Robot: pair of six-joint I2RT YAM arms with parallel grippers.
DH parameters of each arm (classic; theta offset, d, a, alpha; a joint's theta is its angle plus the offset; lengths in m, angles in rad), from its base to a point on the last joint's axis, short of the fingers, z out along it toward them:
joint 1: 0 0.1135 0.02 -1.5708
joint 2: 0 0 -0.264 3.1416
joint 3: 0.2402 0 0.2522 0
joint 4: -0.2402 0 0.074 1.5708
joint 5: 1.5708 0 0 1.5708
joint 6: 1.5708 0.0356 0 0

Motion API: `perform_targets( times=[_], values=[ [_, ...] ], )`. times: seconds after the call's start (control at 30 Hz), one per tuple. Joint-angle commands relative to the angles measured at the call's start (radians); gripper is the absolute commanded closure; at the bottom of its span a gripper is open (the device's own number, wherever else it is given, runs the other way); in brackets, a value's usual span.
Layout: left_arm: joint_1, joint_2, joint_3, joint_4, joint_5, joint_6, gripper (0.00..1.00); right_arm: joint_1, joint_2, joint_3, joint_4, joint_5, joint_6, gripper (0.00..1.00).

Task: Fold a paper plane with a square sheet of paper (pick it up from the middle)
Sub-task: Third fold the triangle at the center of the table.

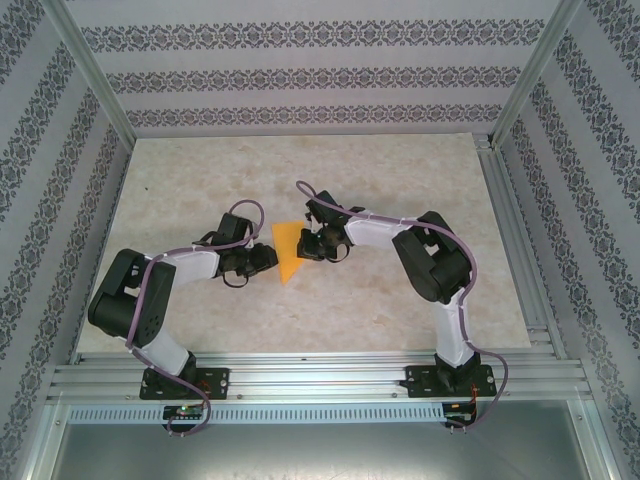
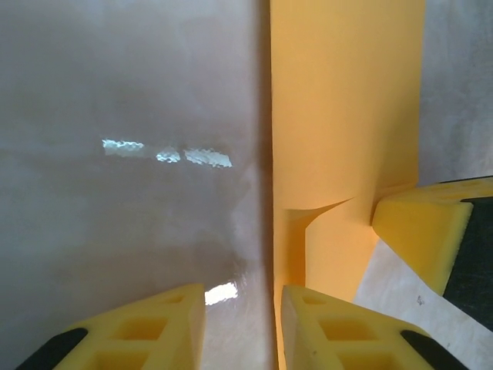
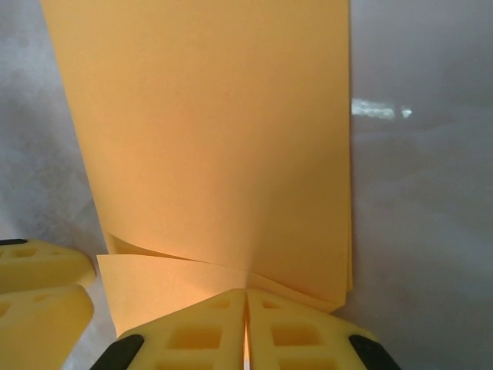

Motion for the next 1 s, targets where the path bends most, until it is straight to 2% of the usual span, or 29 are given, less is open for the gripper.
perform_targets(
  times=[0.0, 0.13, 0.27, 0.37, 0.53, 0.7, 0.83, 0.97],
  values=[
    [-0.035, -0.009, 0.001, 0.052, 0.045, -0.041, 0.68, 0.009, -0.038, -0.034, -0.103, 0.078, -0.051, 0.91],
    [-0.072, -0.046, -0.050, 0.138, 0.035, -0.117, 0.67, 0.008, -0.092, -0.079, -0.127, 0.102, -0.072, 0.91],
    [-0.110, -0.099, -0.022, 0.087, -0.001, -0.128, 0.67, 0.007, -0.161, -0.143, -0.167, 0.142, -0.106, 0.91],
    [-0.144, -0.143, 0.003, 0.058, -0.025, -0.131, 0.70, 0.003, -0.204, -0.198, -0.172, 0.142, -0.131, 0.91],
    [-0.197, -0.176, 0.048, 0.042, -0.047, -0.160, 0.82, -0.011, -0.241, -0.231, -0.195, 0.154, -0.178, 0.91],
    [-0.231, -0.147, 0.104, 0.012, -0.061, -0.161, 0.88, -0.018, -0.257, -0.205, -0.181, 0.122, -0.185, 0.90],
    [-0.231, -0.112, 0.134, -0.001, -0.052, -0.148, 0.89, -0.025, -0.338, -0.225, -0.087, 0.071, -0.127, 0.86],
    [-0.234, -0.053, 0.188, -0.018, 0.004, -0.128, 0.90, -0.037, -0.423, -0.270, -0.046, 0.110, -0.063, 0.81]
  ],
)
